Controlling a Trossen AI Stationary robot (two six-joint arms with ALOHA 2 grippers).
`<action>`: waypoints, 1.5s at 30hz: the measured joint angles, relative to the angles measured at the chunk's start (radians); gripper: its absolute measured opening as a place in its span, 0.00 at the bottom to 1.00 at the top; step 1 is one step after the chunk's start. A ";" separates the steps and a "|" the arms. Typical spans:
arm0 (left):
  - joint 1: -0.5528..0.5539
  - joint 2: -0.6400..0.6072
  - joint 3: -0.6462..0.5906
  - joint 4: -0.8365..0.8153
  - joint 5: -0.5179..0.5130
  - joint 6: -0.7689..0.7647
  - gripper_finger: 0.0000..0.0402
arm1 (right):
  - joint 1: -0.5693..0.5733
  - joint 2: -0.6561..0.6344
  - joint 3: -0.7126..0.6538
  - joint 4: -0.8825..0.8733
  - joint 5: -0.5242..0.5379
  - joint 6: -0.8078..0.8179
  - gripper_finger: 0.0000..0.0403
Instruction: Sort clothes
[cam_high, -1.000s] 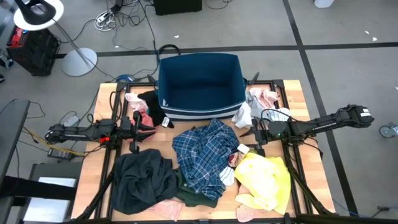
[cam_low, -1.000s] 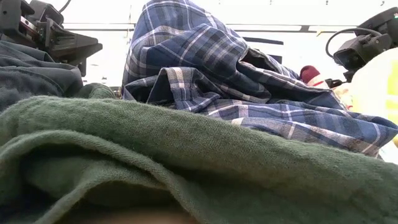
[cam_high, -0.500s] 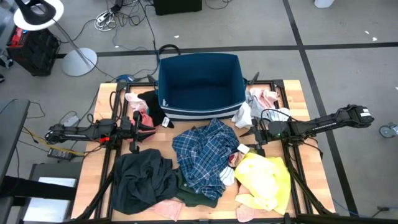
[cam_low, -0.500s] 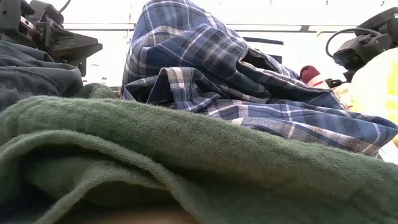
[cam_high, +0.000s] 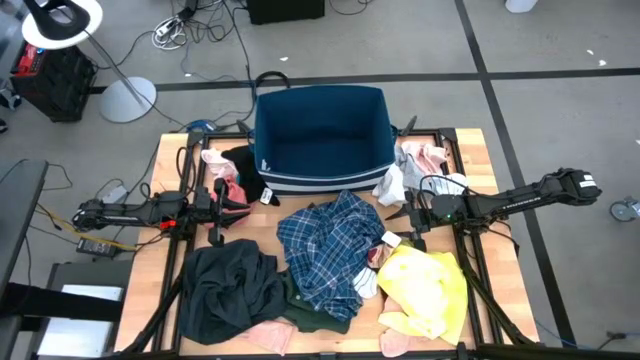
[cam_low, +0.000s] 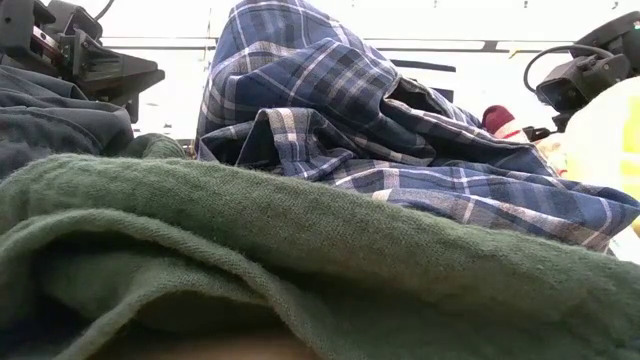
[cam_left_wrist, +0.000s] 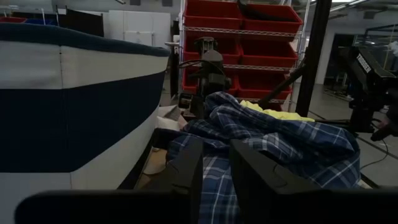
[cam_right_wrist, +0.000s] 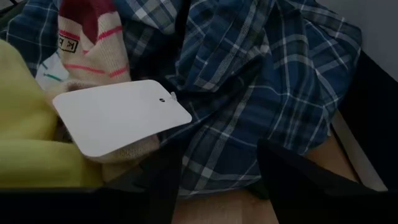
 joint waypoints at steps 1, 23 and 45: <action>0.000 0.000 0.000 0.000 0.000 0.000 0.21 | 0.000 0.000 0.000 0.004 0.000 0.000 0.52; 0.000 0.000 0.000 0.000 0.000 0.000 0.21 | -0.003 0.000 0.000 0.021 0.013 0.539 0.52; 0.000 0.000 0.000 0.000 0.000 0.000 0.21 | -0.165 -0.001 0.588 -1.007 0.068 0.575 0.47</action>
